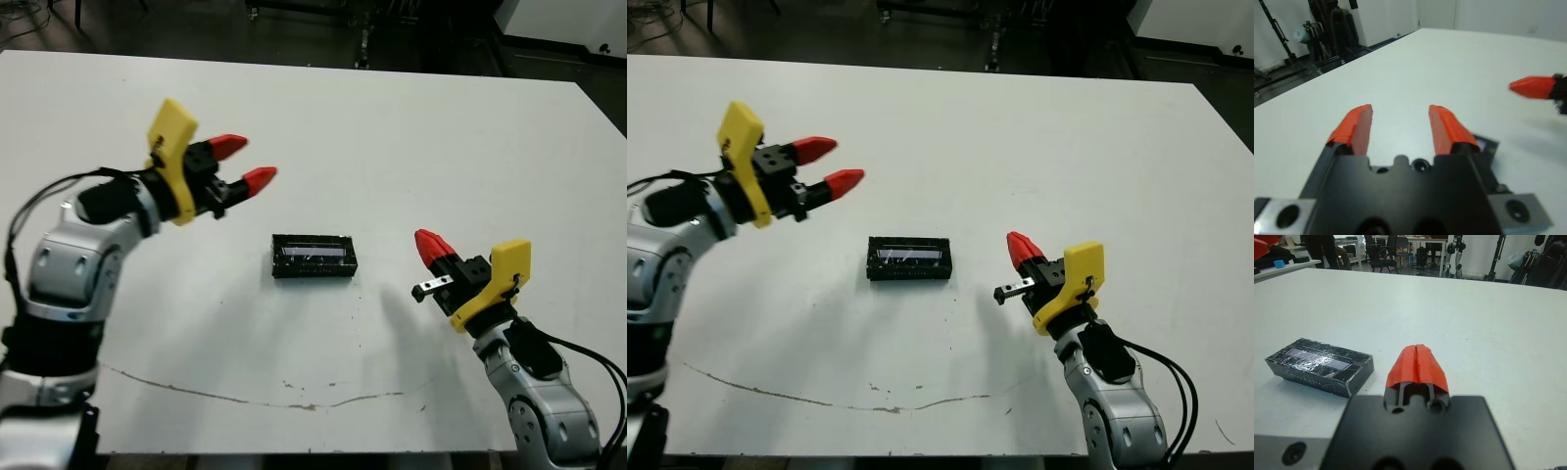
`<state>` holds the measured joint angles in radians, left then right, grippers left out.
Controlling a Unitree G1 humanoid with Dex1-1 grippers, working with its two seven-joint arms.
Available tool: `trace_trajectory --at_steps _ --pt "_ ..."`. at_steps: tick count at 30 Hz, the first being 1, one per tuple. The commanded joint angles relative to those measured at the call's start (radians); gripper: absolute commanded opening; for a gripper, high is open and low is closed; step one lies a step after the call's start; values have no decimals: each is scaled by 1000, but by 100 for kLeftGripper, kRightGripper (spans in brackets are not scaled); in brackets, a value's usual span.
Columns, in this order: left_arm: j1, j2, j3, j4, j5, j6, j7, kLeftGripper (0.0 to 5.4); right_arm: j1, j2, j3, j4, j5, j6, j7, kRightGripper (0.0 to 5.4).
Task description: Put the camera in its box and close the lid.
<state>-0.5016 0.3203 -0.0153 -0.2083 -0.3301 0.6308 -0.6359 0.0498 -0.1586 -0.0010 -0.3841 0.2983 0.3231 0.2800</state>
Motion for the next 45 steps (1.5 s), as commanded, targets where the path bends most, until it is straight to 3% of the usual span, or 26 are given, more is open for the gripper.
trace_trajectory --at_steps 1,15,33,45 --pt "32 -40 -22 -27 -25 41 44 216 5 -6 -10 3 -4 1 -7 0" --pt "102 -95 -138 -16 -28 78 109 5 6 -2 -10 3 -3 0 -8 0" --pt "180 -116 -242 200 69 60 145 1 3 -9 -13 5 3 0 4 0" --pt "183 -102 -233 237 70 77 147 1 -1 -7 -12 11 5 -6 7 0"
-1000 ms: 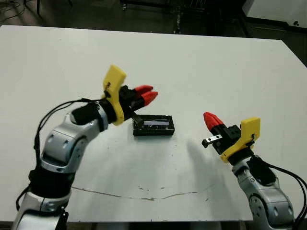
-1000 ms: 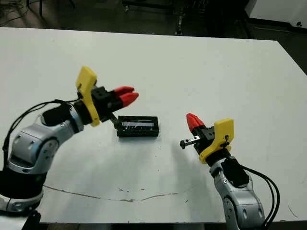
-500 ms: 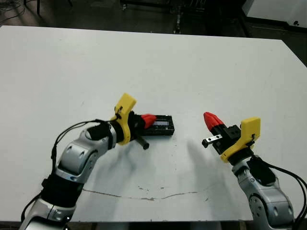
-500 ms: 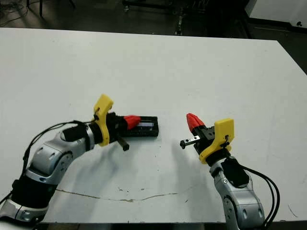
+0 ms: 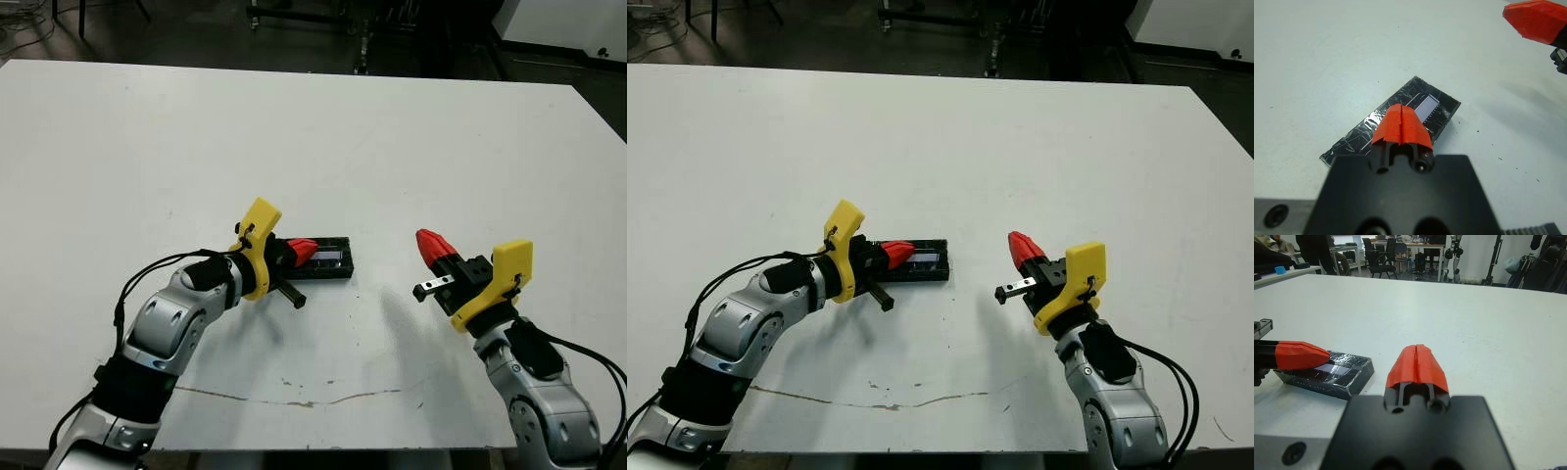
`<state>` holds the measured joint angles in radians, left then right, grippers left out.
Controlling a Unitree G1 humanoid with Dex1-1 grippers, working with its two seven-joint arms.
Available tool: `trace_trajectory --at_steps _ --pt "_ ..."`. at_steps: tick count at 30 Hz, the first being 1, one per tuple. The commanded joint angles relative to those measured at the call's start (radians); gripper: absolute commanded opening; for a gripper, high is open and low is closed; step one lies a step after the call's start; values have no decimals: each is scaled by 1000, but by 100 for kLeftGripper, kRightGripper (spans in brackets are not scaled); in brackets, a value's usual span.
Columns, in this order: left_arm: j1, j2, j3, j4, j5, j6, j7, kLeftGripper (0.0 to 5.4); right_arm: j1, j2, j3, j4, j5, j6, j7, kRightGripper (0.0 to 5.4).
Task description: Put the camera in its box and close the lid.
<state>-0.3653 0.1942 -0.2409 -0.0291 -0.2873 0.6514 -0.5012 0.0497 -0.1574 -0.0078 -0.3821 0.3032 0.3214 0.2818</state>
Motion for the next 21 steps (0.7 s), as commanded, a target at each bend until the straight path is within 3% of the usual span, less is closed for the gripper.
trace_trajectory --at_steps 1,6,14,21 --pt "45 23 -3 51 25 60 14 1 -1 -8 -6 10 1 -5 7 0" --pt "46 20 37 -24 -6 85 23 1 1 -9 -5 3 -2 3 0 0" --pt "70 17 205 -249 -97 85 69 1 2 -1 -15 -3 7 11 -12 0" --pt "109 31 383 -321 -129 -80 92 1 -37 -6 -57 -6 -11 5 -51 0"
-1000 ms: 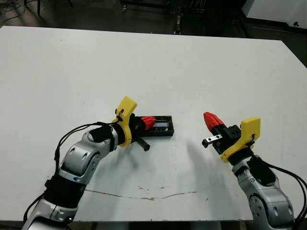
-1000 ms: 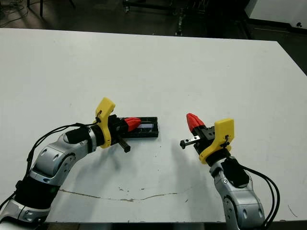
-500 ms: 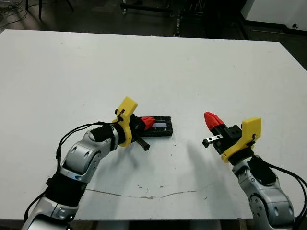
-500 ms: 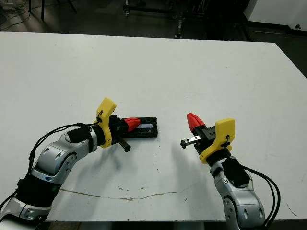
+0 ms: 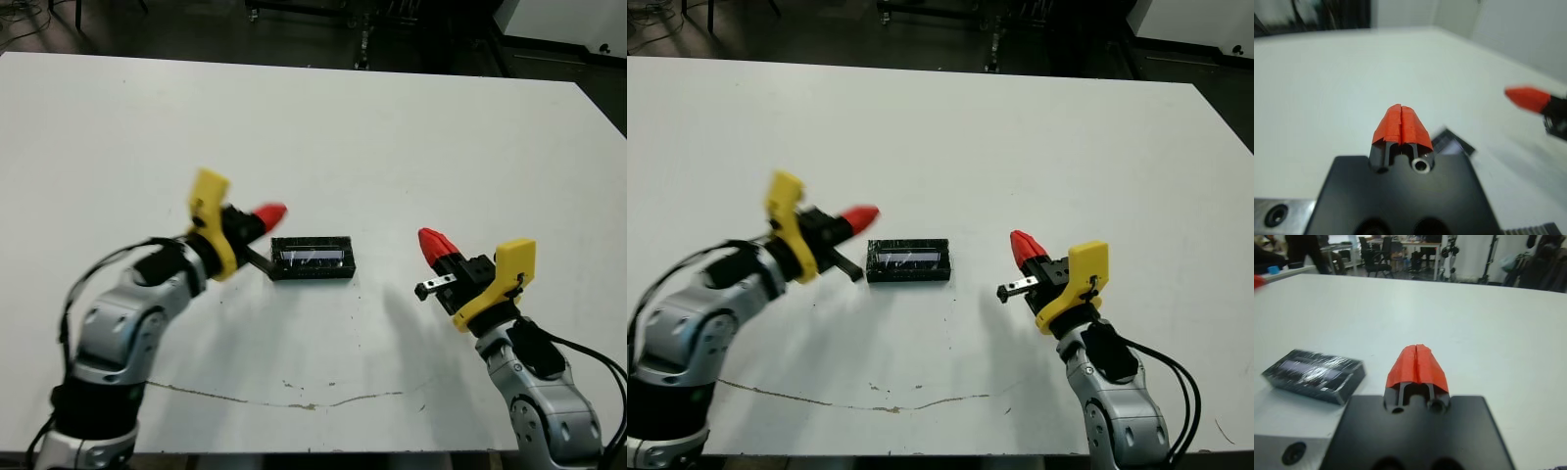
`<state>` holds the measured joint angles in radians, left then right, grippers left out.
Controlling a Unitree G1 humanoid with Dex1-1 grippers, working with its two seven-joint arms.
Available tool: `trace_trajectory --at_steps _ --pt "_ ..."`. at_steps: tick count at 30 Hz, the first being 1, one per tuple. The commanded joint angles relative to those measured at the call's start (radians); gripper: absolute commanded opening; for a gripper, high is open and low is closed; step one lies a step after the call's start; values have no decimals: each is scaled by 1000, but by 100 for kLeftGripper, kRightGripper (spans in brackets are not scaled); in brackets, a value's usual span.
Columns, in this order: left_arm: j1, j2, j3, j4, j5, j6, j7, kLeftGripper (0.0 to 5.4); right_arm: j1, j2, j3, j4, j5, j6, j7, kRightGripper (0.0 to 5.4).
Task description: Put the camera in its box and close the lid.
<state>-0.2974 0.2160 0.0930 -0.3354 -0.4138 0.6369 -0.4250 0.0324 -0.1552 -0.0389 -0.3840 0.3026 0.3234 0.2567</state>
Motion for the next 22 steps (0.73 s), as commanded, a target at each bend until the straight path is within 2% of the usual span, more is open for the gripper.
trace_trajectory --at_steps 1,6,9,12,17,22 --pt "58 6 59 -18 21 -119 30 1 -28 -3 -37 -6 -3 9 -36 0" --pt "155 -53 87 11 149 -404 150 1 -73 18 -79 0 6 1 -86 0" --pt "205 -111 107 69 184 -561 217 1 -92 43 -84 10 -36 -49 -142 0" --pt "244 -155 122 131 182 -684 245 1 -109 54 -79 28 -85 -104 -177 0" --pt "306 -216 113 165 132 -732 254 1 -134 74 -65 46 -123 -165 -204 0" --pt "346 -245 77 156 151 -716 284 1 -144 85 -44 45 -154 -174 -210 0"
